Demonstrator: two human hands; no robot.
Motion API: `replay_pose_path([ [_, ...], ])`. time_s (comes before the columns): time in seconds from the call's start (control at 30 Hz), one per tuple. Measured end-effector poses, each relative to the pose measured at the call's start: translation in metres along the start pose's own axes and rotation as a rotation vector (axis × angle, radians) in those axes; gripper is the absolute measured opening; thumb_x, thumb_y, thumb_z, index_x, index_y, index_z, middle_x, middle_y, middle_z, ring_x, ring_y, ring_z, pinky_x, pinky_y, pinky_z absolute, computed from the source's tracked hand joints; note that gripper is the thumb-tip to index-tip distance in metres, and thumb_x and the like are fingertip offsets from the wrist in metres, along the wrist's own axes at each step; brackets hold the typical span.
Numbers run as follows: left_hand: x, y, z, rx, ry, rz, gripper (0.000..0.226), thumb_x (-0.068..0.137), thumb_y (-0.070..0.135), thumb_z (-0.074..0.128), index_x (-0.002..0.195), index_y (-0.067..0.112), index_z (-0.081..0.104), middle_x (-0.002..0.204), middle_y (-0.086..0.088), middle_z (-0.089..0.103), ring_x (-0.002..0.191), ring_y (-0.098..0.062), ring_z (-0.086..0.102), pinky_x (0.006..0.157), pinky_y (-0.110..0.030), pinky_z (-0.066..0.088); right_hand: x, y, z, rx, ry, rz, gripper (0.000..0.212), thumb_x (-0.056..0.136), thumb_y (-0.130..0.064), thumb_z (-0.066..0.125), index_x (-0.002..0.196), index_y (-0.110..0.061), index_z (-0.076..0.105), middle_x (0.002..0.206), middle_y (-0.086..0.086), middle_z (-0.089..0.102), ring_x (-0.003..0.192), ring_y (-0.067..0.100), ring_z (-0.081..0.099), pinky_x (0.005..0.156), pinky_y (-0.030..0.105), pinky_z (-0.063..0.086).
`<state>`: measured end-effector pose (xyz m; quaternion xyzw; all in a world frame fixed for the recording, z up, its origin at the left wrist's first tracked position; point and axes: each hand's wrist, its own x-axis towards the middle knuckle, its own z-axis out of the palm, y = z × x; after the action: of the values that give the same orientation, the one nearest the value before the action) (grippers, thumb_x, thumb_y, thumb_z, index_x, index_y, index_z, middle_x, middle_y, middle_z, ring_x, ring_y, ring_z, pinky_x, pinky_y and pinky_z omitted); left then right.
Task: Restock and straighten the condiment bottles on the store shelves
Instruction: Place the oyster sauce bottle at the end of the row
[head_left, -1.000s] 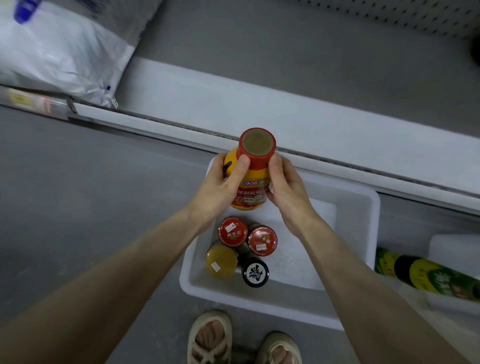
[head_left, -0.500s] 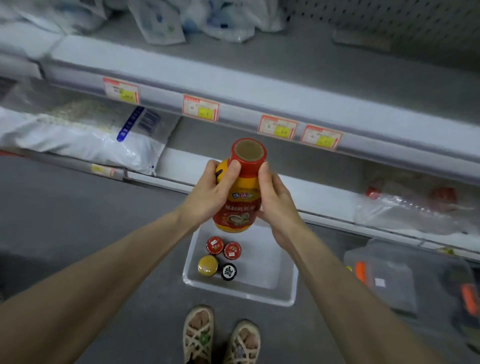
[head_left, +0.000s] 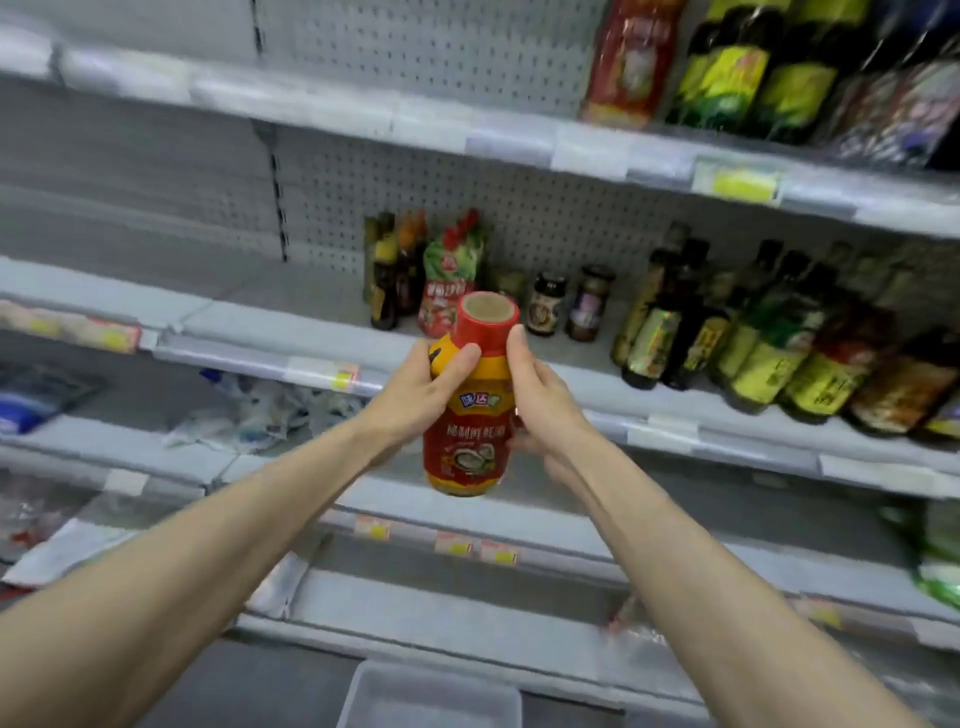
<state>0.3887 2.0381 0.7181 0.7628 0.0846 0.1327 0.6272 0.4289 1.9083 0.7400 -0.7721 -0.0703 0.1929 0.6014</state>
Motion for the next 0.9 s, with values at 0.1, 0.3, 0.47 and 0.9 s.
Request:
replay_pose_path([
  [0.1,0.002,0.095,-0.006,-0.031,0.0,0.126,0.028,0.092,0.045,0.051,0.106,0.021,0.046,0.101,0.006,0.061,0.091,-0.001,0.061,0.064,-0.012,0.047,-0.029,-0.086,-0.028,-0.032,0.041,-0.13,0.078,0.079,-0.082,0.034,0.125,-0.023,0.054,0.122,0.002,0.064,0.11,0.024,0.06,0.096,0.051,0.049],
  [0.3,-0.001,0.221,-0.008,-0.114,0.013,0.295,0.075,0.065,0.067,0.056,0.117,0.014,0.047,0.111,-0.006,0.065,0.101,-0.019,0.065,0.09,-0.04,0.053,-0.083,-0.201,-0.069,-0.028,0.122,-0.222,0.086,0.08,-0.081,0.031,0.141,-0.022,0.043,0.138,0.004,0.053,0.124,0.03,0.052,0.099,0.052,0.046],
  [0.47,0.002,0.283,-0.002,-0.155,0.042,0.398,0.05,0.091,0.049,0.053,0.119,0.009,0.044,0.109,-0.008,0.063,0.09,-0.013,0.064,0.066,-0.021,0.052,-0.103,-0.25,-0.093,0.008,0.13,-0.33,0.084,0.079,-0.082,0.034,0.137,-0.023,0.049,0.135,0.002,0.057,0.121,0.029,0.054,0.1,0.057,0.045],
  [0.9,0.059,0.355,-0.004,-0.281,-0.029,0.533,0.082,0.072,0.063,0.066,0.119,-0.002,0.049,0.109,-0.02,0.067,0.095,-0.028,0.07,0.087,-0.045,0.056,-0.077,-0.301,-0.129,0.021,0.072,-0.501,0.056,0.09,-0.068,0.039,0.134,-0.033,0.044,0.124,-0.002,0.06,0.112,0.026,0.056,0.09,0.056,0.049],
])
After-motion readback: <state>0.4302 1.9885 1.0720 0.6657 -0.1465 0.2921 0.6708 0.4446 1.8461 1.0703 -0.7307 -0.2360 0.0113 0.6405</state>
